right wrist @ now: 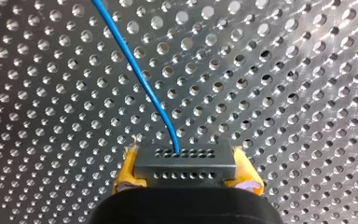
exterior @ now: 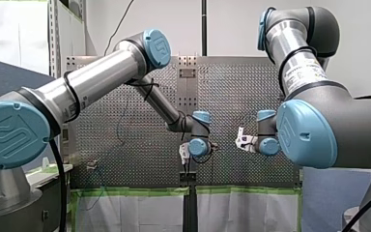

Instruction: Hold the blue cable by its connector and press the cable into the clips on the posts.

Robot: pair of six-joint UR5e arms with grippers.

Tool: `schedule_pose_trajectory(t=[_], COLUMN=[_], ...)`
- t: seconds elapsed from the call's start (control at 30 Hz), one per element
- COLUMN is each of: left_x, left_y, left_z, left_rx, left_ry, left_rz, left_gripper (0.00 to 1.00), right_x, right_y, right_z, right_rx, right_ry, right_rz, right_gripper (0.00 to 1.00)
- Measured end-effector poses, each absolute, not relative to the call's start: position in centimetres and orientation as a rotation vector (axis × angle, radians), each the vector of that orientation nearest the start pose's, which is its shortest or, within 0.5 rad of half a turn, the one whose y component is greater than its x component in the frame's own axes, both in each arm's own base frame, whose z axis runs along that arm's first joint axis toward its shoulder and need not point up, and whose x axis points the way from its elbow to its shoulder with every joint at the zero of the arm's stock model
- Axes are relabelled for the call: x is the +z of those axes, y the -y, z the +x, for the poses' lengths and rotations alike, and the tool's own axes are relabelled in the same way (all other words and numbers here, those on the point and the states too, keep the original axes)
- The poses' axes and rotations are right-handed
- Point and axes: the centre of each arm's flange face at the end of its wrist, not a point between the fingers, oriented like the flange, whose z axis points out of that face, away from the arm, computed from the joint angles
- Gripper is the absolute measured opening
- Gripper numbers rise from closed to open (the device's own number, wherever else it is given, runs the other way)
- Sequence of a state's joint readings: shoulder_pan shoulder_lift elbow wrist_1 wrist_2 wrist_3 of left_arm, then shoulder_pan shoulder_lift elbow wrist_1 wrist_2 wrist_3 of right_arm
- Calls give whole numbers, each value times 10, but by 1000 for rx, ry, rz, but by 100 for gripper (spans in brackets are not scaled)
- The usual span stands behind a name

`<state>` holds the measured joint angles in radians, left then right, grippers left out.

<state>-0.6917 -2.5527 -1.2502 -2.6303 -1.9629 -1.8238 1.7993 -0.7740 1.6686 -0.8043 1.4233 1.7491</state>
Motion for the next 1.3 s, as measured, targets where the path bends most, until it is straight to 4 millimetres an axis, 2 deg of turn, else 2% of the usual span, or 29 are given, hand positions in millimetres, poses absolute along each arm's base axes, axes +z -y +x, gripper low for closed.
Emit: schedule_pose_trajectory(t=[0.2, 0.4, 0.57, 0.73, 0.8, 1.03, 1.3], left_x=[54, 36, 33, 41, 46, 57, 59], left_y=[544, 540, 540, 544, 545, 542, 531], left_z=[521, 523, 527, 535, 540, 557, 569], left_rx=[-378, -367, -386, -420, -427, -445, -436], left_ry=[-1719, -1757, -1761, -1745, -1738, -1715, -1712], left_rz=[79, 94, 97, 90, 88, 66, 49], left_gripper=[0, 0, 0, 0, 0, 0, 0], right_x=[49, 48, 35, 16, 14, 21, 36], right_y=[592, 594, 594, 596, 598, 611, 626], right_z=[291, 295, 297, 299, 299, 303, 310], right_rx=[1559, 1562, 1547, 1524, 1523, 1534, 1552], right_ry=[1228, 1224, 1232, 1245, 1246, 1235, 1213], right_rz=[1488, 1491, 1513, 1538, 1538, 1524, 1507], right_gripper=[0, 0, 0, 0, 0, 0, 0])
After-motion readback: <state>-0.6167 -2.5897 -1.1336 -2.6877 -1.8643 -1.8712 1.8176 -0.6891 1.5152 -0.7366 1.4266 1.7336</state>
